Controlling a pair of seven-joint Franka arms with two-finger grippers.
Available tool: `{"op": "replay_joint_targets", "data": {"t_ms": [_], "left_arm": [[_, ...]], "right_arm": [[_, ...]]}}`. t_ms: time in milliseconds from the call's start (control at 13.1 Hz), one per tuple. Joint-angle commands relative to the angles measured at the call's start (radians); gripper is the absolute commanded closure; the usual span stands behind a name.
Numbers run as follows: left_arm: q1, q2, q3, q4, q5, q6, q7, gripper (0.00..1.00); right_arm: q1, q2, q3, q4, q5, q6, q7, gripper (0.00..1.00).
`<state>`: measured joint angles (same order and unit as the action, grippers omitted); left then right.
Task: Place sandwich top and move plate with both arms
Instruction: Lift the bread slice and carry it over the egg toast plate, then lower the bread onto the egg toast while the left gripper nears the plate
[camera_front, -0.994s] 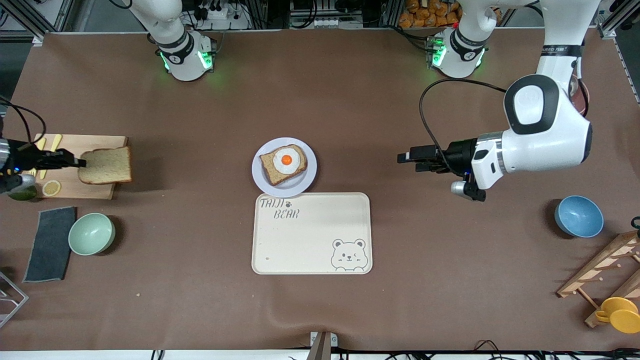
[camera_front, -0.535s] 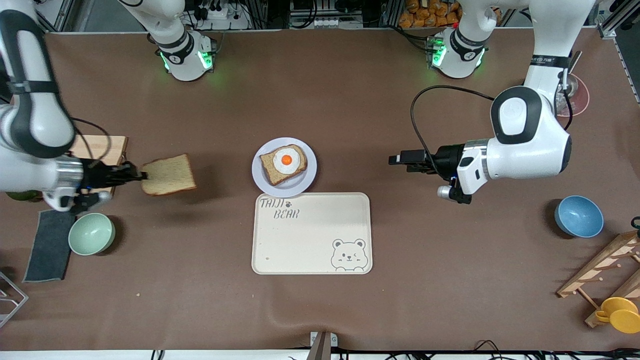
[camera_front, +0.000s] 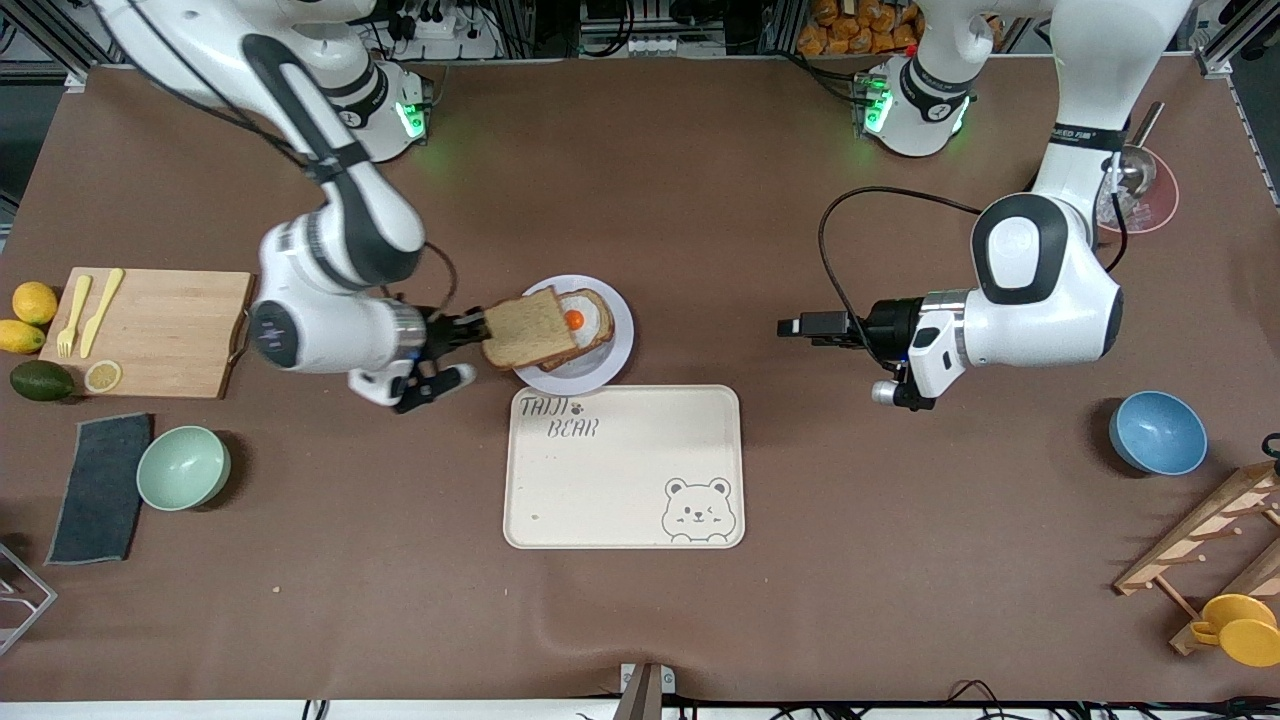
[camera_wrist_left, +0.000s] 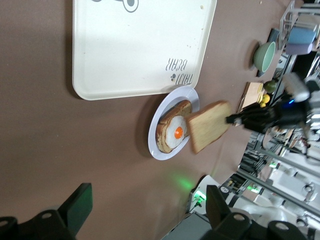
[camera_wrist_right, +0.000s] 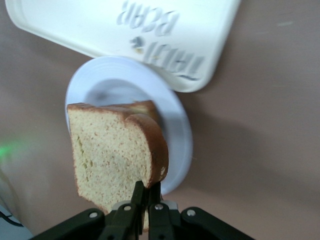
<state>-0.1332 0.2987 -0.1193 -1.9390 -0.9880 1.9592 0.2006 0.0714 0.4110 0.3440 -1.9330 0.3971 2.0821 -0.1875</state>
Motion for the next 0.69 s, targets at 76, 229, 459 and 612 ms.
{"op": "replay_joint_targets", "data": {"t_ms": [76,229,459,612], "left_arm": [[-0.009,-0.012,-0.003,-0.064,-0.063,0.026,-0.016,0.0],[-0.012,-0.013,-0.005,-0.095,-0.073,0.027,-0.018,0.0],[-0.04,-0.003,-0.01,-0.121,-0.142,0.065,-0.017,0.0],[-0.124,0.025,-0.01,-0.129,-0.231,0.157,-0.013,0.0]], "right_arm": [[0.037,0.045,-0.01,0.006,0.052,0.021,-0.098,1.0],[0.054,0.046,-0.01,0.0,0.055,0.015,-0.153,1.0],[0.044,0.045,-0.01,-0.011,0.055,-0.008,-0.227,1.0],[0.042,0.045,-0.011,-0.011,0.054,-0.013,-0.237,1.0]]}}
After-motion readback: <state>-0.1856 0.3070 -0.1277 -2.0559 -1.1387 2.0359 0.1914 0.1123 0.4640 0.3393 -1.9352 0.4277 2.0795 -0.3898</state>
